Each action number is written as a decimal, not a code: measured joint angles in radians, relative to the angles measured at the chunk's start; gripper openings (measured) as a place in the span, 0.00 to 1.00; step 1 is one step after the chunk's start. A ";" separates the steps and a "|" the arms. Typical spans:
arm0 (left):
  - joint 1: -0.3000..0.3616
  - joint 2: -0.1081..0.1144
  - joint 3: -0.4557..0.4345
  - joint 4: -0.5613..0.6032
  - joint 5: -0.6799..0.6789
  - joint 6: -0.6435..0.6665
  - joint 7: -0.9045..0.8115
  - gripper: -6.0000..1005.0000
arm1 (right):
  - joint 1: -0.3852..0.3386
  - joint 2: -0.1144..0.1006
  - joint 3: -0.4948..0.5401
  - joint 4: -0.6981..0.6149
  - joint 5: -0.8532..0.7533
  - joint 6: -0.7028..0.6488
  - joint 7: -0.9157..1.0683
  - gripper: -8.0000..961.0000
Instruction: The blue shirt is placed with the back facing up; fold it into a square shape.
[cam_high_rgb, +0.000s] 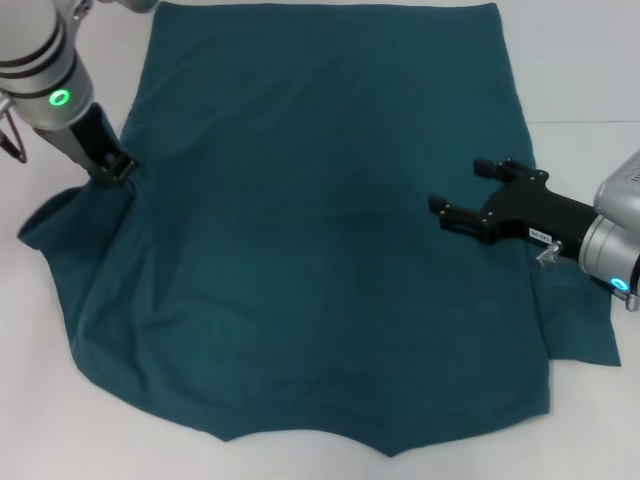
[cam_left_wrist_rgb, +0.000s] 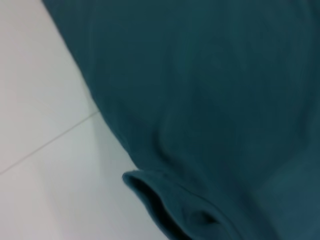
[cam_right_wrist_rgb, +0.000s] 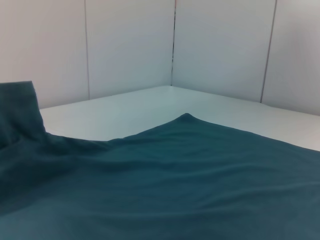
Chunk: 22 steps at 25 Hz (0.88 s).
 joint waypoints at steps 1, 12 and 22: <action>-0.005 -0.003 0.005 -0.007 0.000 0.001 -0.006 0.02 | -0.009 -0.001 0.000 -0.002 0.000 -0.005 -0.003 0.92; -0.028 -0.053 0.062 -0.030 0.000 -0.005 -0.060 0.02 | -0.061 -0.003 -0.007 -0.040 0.000 -0.045 -0.012 0.92; -0.015 -0.140 -0.016 -0.086 -0.001 -0.126 -0.062 0.02 | -0.097 -0.008 -0.014 -0.065 -0.009 -0.073 -0.036 0.92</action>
